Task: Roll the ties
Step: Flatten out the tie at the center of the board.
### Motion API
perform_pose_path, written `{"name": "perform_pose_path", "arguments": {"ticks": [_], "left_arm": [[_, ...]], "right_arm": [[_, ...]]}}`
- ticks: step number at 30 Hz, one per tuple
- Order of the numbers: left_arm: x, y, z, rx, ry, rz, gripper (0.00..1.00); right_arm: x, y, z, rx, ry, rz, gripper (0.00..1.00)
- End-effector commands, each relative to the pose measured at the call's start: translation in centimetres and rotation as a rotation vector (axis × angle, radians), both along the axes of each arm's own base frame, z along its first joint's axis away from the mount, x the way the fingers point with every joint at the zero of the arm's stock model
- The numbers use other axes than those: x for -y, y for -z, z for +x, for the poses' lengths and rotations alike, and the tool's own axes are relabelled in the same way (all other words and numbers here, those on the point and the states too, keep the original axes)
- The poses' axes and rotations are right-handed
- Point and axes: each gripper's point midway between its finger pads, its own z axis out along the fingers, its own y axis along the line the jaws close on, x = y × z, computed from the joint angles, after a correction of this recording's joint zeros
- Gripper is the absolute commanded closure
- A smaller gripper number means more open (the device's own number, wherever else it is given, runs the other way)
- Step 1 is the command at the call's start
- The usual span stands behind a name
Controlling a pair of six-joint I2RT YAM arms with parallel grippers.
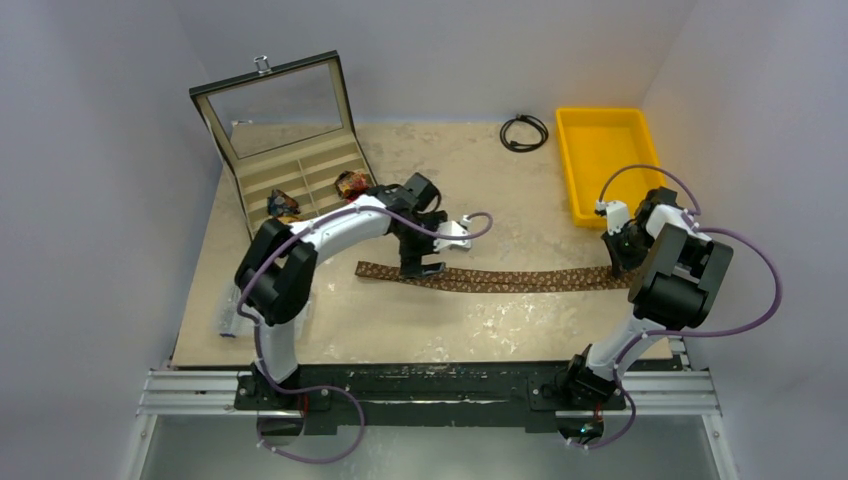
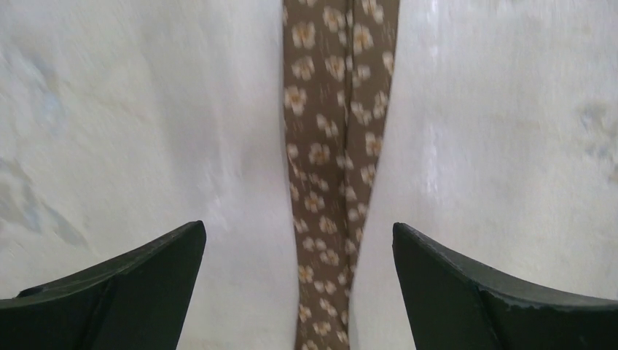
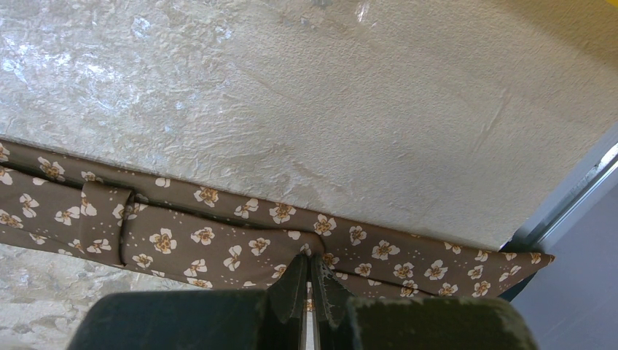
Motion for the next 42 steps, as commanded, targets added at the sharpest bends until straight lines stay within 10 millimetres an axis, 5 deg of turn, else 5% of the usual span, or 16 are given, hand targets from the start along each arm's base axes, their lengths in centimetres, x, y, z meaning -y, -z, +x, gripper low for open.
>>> {"name": "perform_pose_path", "arguments": {"ticks": [1,8,16,26,42], "left_arm": [[5.6,-0.7,1.3,0.085,0.003,-0.048,0.00],[8.6,1.8,-0.9,0.057,-0.008,0.010,0.07],[10.0,3.7,-1.7,0.081,-0.074,0.022,0.50],[12.6,4.4,-1.3,0.041,-0.206,-0.022,0.83],[17.5,4.5,-2.0,-0.017,-0.214,-0.123,0.85]], "right_arm": [[0.9,1.6,-0.8,-0.036,-0.005,-0.025,1.00],[1.2,1.6,-0.9,-0.035,-0.005,-0.030,1.00],[2.2,2.1,-1.1,-0.047,0.000,-0.044,1.00],[5.3,2.2,-0.1,-0.029,0.030,-0.095,1.00],[10.5,1.4,1.1,0.015,0.057,-0.192,1.00]]}}
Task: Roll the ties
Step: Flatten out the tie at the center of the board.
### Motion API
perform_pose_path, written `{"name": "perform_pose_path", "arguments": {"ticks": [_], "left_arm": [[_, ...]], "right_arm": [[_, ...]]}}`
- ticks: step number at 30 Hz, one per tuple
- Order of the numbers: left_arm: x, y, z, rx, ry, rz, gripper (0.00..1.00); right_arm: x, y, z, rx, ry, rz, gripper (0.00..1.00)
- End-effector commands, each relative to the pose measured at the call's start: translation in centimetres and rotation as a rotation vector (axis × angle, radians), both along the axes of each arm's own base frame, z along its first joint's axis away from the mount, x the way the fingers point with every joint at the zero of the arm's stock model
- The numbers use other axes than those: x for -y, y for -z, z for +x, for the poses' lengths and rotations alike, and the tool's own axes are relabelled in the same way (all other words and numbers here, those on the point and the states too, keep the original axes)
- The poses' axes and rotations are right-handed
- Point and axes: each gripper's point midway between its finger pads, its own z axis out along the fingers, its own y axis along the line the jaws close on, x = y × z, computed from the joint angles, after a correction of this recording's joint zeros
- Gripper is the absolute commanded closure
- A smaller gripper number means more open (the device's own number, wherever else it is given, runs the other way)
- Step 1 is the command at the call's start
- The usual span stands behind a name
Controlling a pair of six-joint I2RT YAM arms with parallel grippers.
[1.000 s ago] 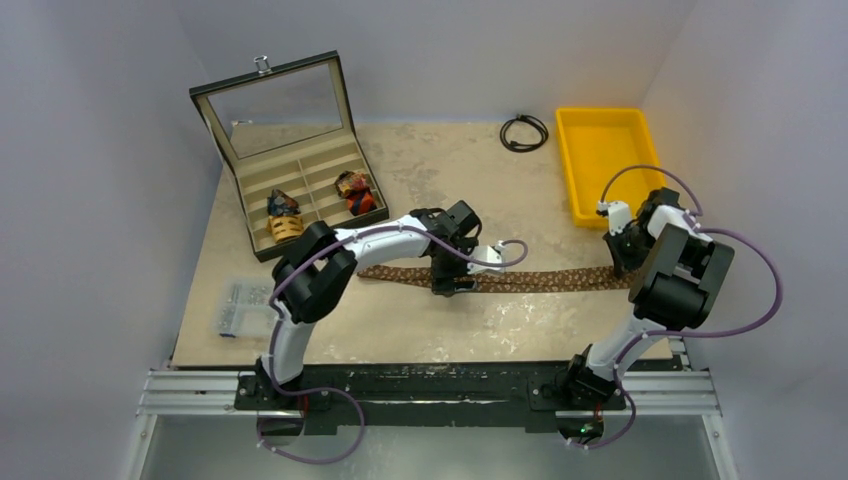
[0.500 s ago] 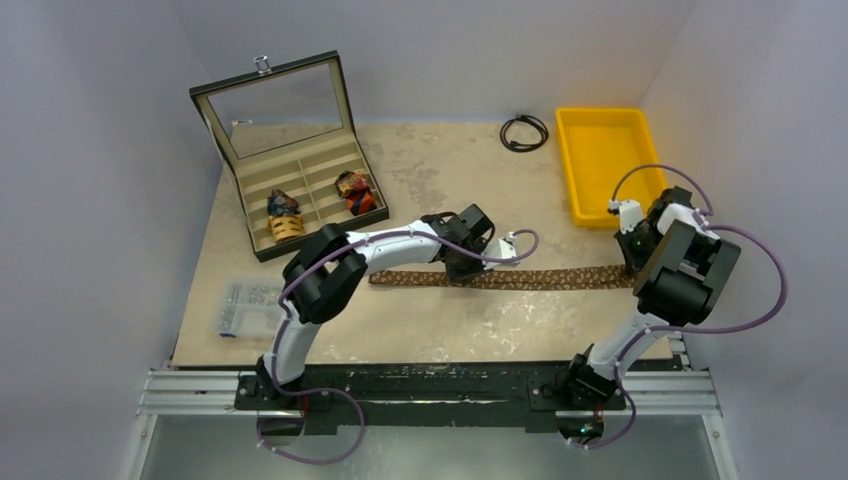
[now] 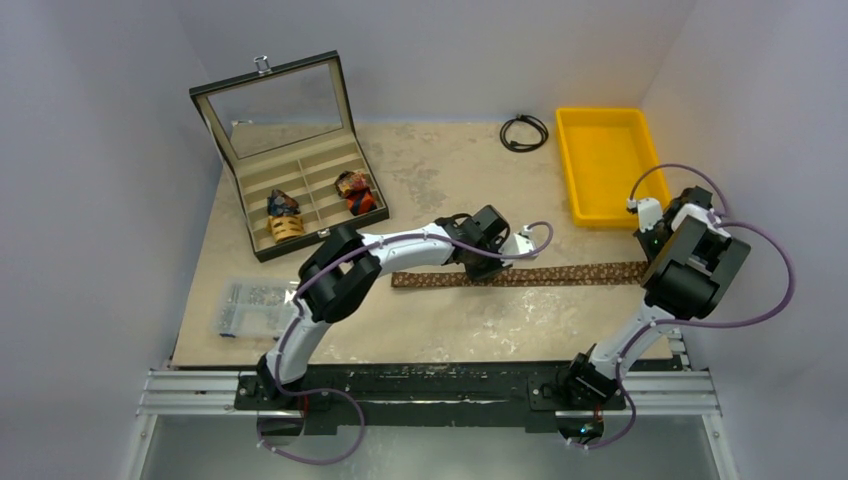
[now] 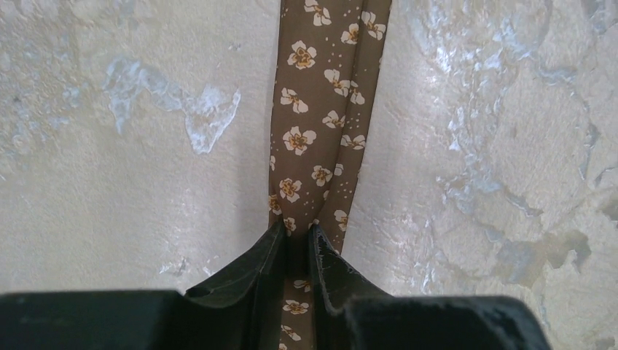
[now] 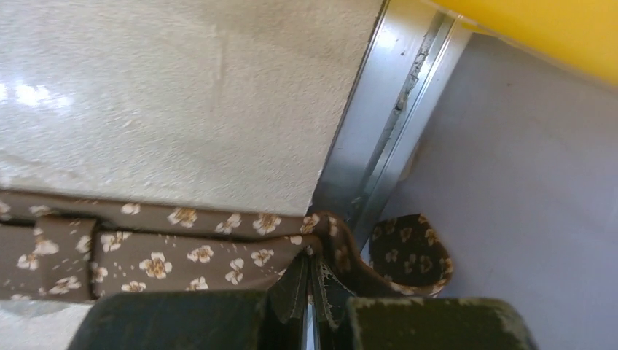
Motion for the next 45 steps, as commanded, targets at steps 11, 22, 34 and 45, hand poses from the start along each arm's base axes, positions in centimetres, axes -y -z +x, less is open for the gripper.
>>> {"name": "perform_pose_path", "arguments": {"ticks": [11,22,34,45], "left_arm": [[3.5,0.9,-1.0,-0.037,0.007,-0.031,0.85],[1.9,-4.6,0.4,0.022,-0.010,-0.094,0.60],[-3.4,-17.3,0.3,0.089,-0.080,-0.511,0.00],[-15.3,-22.7,-0.1,0.057,-0.386,-0.558,0.00]], "right_arm": [[3.7,-1.3,1.2,0.024,-0.005,-0.097,0.95],[1.1,-5.3,0.5,0.066,-0.010,-0.021,0.68],[-7.4,-14.3,2.8,0.355,-0.107,0.238,0.43],[-22.6,-28.2,9.1,0.922,-0.279,0.586,0.02]]}}
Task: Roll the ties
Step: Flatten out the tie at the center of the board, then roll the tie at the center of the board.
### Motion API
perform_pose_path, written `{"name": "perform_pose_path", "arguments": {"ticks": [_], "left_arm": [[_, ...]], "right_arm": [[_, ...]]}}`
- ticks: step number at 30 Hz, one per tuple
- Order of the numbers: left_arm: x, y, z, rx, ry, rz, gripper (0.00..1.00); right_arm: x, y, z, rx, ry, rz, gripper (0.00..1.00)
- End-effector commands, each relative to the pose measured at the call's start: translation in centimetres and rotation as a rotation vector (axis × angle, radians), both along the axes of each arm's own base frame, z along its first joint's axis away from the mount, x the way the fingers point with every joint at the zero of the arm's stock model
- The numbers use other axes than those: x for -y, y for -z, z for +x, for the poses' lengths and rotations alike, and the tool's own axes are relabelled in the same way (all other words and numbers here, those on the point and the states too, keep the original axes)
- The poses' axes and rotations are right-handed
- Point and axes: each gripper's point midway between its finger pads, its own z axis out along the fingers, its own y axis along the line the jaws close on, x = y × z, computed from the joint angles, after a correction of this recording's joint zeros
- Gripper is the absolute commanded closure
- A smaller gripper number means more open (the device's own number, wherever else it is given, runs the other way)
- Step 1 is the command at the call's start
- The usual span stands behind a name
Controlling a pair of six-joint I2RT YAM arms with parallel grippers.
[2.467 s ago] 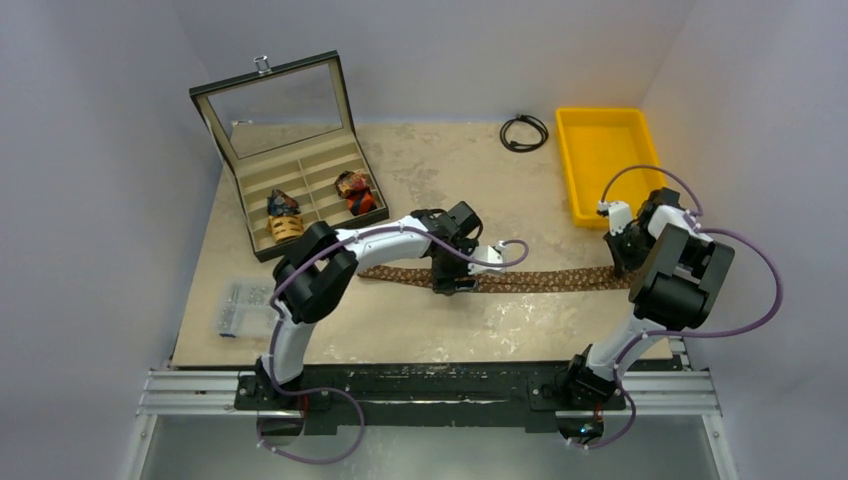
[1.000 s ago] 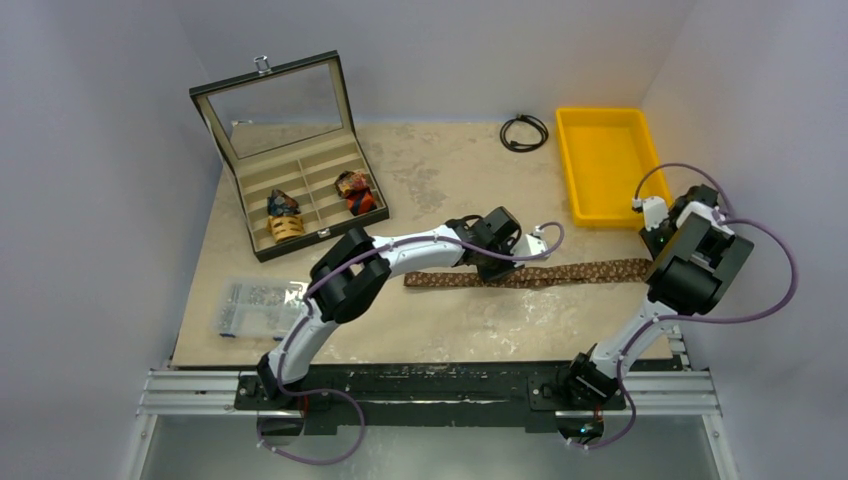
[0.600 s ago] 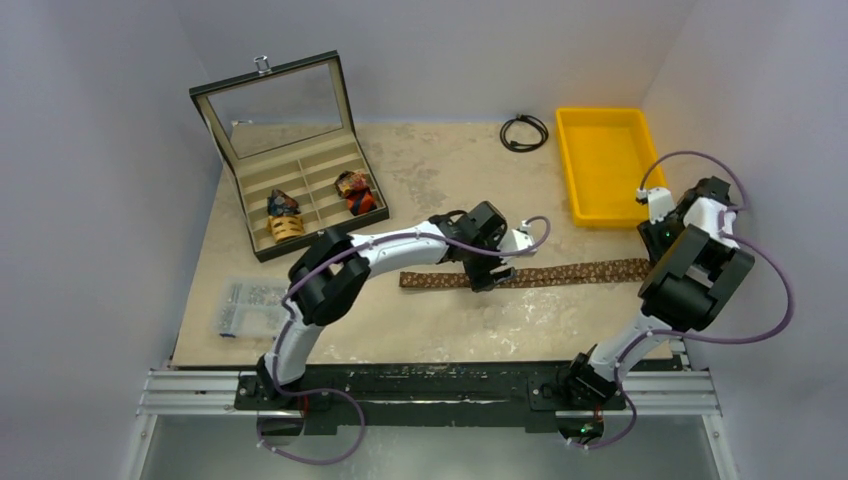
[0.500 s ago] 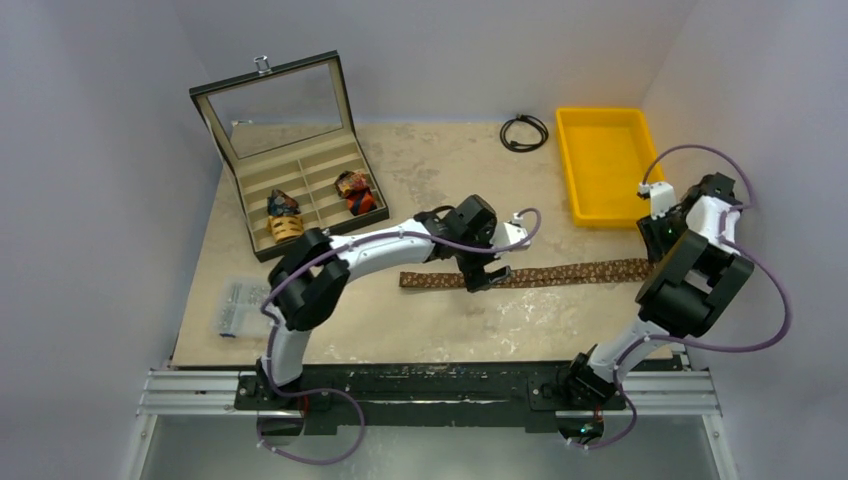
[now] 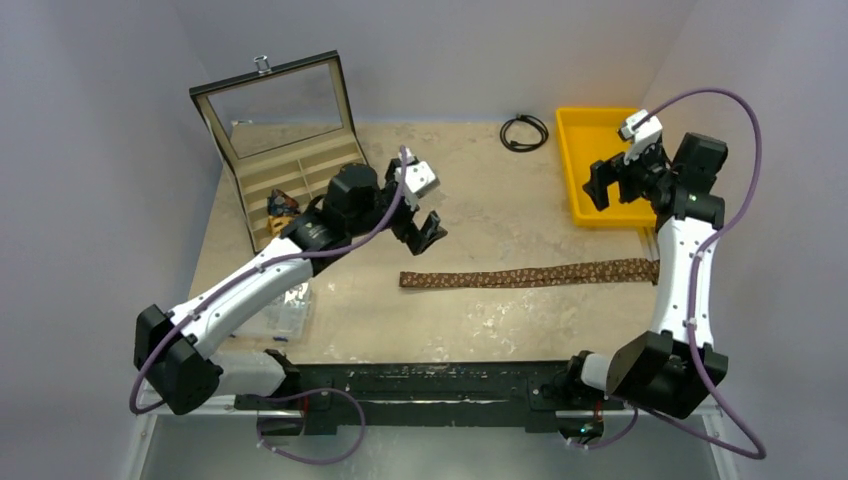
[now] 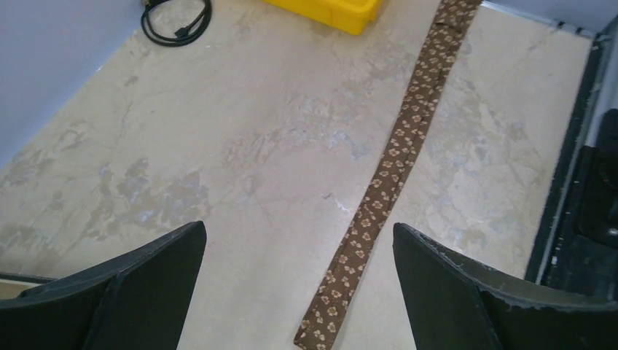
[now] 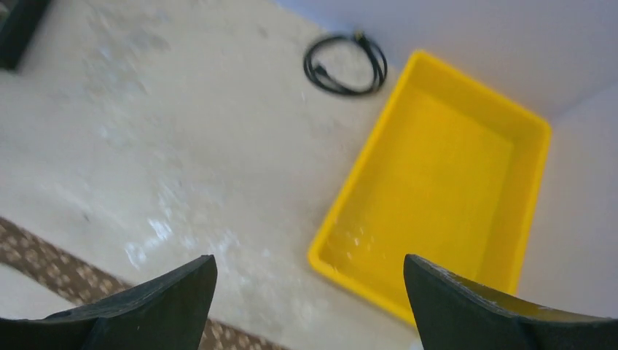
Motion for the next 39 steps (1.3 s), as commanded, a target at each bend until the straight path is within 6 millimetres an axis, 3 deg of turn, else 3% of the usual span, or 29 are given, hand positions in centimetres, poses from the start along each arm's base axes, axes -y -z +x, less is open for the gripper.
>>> {"name": "perform_pose_path", "arguments": {"ticks": [1,5,9,15,18,22,24,27,34,39], "left_arm": [[-3.5,1.8,-2.0,-0.323,-0.017,-0.096,0.00],[-5.2,7.3,-3.3,-0.419,-0.050,-0.044,0.00],[-6.0,10.3,-4.3,-0.287,0.079,0.056,0.01],[-7.8,12.8,-3.6,-0.370,-0.077,-0.069,0.05],[-8.2,14.9,-3.6,-0.504,-0.175,-0.104,0.15],[-7.9,16.0,-3.0,-0.642,-0.269,-0.218,0.32],[-7.6,16.4,-2.8,-0.683,-0.293,-0.238,0.36],[-7.5,17.3,-2.2,-0.740,-0.331,-0.241,0.42],[-6.9,18.8,-1.3,-0.828,-0.375,-0.262,0.51],[-7.5,19.8,-1.5,-0.870,-0.421,-0.275,0.53]], "right_arm": [[-6.2,-3.6,2.3,0.074,-0.108,0.354,0.02],[-13.0,2.3,0.6,-0.251,-0.292,0.362,0.02],[-16.7,7.7,-1.5,-0.246,-0.444,0.124,0.03],[-22.8,13.0,-4.3,-0.233,-0.662,-0.092,0.05],[-25.8,14.3,-5.4,-0.249,-0.730,-0.096,0.12],[-29.3,14.5,-5.4,-0.285,-0.708,0.024,0.29],[-30.8,14.4,-5.4,-0.335,-0.663,0.132,0.41],[-32.6,14.7,-5.5,-0.377,-0.641,0.214,0.50],[-35.0,16.8,-7.9,-0.333,-0.744,0.111,0.38],[-35.7,20.1,-8.7,-0.328,-0.792,-0.007,0.29]]}}
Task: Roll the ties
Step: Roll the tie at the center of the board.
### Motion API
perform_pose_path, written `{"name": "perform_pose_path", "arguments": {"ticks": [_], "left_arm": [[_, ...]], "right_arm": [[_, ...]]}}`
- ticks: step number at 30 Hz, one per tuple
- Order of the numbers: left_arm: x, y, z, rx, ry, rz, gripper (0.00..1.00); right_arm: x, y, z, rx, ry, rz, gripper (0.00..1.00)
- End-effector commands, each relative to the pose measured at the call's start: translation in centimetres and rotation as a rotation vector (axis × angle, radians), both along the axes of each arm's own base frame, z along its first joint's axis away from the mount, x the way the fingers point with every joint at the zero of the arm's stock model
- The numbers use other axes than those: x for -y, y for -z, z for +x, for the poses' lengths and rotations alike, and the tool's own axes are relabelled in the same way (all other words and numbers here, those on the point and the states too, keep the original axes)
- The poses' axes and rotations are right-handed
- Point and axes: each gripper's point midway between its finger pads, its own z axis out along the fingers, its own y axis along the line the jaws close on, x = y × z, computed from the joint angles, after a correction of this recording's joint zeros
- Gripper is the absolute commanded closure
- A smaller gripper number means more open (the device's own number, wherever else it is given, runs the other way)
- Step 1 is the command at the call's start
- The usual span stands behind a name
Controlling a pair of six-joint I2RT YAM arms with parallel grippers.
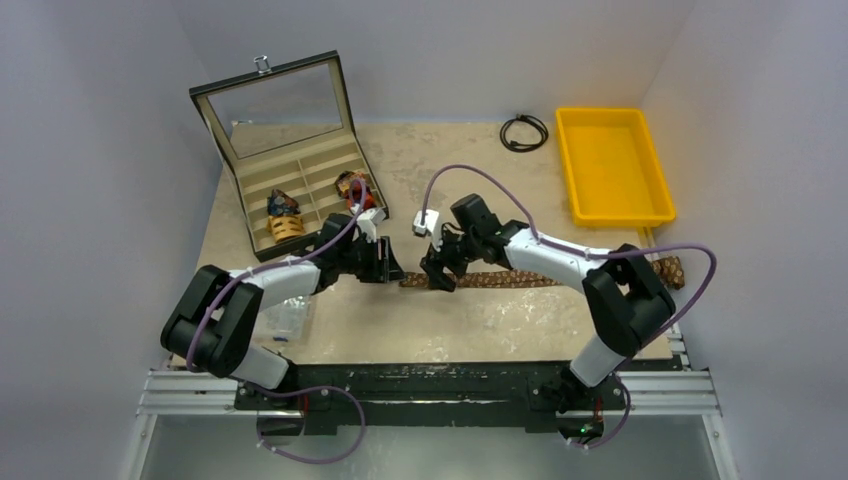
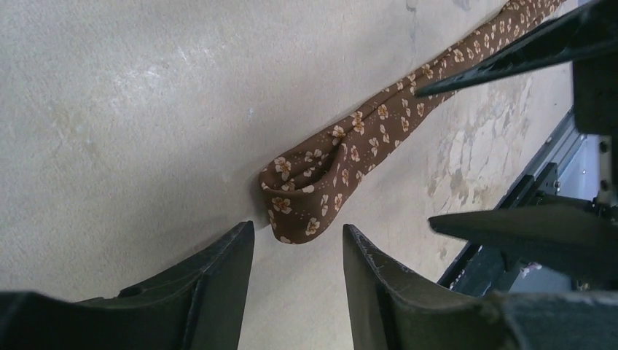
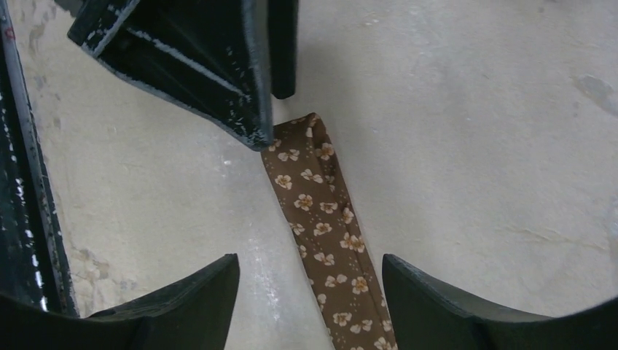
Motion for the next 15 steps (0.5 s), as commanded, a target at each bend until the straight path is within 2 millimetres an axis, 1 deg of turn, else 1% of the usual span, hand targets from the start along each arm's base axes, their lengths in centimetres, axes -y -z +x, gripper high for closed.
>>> {"name": "perform_pose_path", "arguments": {"ticks": [1,2,5,7,9,13,15], "left_arm": [[0.2,-1.5,1.7,0.027,-0.061,-0.055,0.53],[0.1,-1.6,1.7,0.027,-0.061,-0.054,0.53],[-0.1,-1.3,1.3,0.016,-0.065,-0.047,0.53],[-0.4,-0.9,1.2,0.001,-0.081,-0.039,0.53],[-0.5,-0.6,1.2,-0.011,-0.094,-0.034,0.54],[-0.6,-0.5,1.4,-0.011,-0.102,-0.035,0.55],[-0.5,-0.4,1.4,-0.011,-0.100,-0.036,0.56]], "right_arm": [[-0.7,1.8,1.1,0.109,-0.026,-0.053,0.26],[-0.6,2.2,1.3,0.105,-0.026,-0.076,0.25],[-0.8,2.4,2.2,0.134,-0.018,-0.101,0.25],[-0.8,2.9,2.6,0.141,-0.024,-0.131,0.26],[-0.6,3.6,2.6,0.120,-0.036,-0.166,0.32],[-0.3,4.7,2.1,0.098,-0.052,-0.191,0.48],[-0.2,5.0,2.0,0.092,-0.057,-0.202,0.52]]}}
